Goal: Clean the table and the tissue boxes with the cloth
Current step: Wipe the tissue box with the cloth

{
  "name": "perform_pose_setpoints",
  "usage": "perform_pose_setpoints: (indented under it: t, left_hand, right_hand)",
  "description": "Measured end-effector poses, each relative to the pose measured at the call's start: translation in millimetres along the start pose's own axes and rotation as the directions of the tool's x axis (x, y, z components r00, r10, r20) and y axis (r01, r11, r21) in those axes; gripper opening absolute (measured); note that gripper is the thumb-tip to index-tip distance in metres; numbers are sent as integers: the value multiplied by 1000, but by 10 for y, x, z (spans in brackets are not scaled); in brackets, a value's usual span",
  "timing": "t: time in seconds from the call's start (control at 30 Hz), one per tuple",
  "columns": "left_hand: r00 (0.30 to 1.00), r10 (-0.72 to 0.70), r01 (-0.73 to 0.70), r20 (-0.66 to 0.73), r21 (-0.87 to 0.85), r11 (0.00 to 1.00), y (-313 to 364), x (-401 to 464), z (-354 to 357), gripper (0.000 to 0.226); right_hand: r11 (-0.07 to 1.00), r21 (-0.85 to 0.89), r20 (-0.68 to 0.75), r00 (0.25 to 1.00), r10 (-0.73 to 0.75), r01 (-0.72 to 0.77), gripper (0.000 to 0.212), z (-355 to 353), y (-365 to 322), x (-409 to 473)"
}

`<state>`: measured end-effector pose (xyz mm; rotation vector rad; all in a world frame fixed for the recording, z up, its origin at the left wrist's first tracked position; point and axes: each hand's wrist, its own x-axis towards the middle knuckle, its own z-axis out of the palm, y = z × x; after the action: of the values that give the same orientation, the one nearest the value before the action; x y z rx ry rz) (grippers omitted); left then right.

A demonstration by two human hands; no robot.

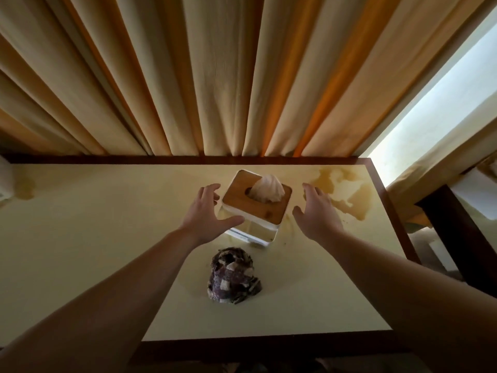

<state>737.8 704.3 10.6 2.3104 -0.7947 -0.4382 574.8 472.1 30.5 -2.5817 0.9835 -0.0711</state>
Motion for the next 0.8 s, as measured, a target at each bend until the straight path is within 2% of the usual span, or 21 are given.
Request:
perform_pose_setpoints:
  t: [0.07, 0.13, 0.2, 0.27, 0.47, 0.63, 0.8]
  left_hand:
    - [997, -21, 23, 69, -21, 1000, -5, 14, -24, 128]
    - [987, -26, 28, 156, -14, 1000, 1, 45, -24, 139]
    - [974, -17, 23, 225, -21, 1000, 18, 63, 2, 143]
    - [972, -11, 24, 233, -52, 998, 34, 65, 45, 143]
    - [987, -11, 30, 159, -119, 992, 69, 37, 150, 134]
    - [999, -4, 12, 47, -174, 985, 121, 66, 24, 129]
    - [996, -20, 3, -81, -196, 981, 90, 116, -338, 122]
  right_hand:
    - [991, 132, 41, 999, 32, -37, 75, 122, -9, -153]
    - [973, 232, 117, 993, -14, -14, 84, 217, -15, -324]
    - [954, 298, 145, 986, -84, 37, 95, 267, -34, -429]
    - [934, 353, 136, 984, -112, 58, 102, 292, -65, -439]
    - [907, 416, 96, 988, -121, 71, 106, 290, -85, -304]
    - [899, 413, 97, 975, -200, 144, 119, 108, -275, -119]
    - [898, 364, 127, 942, -310, 247, 120, 8, -681, 241]
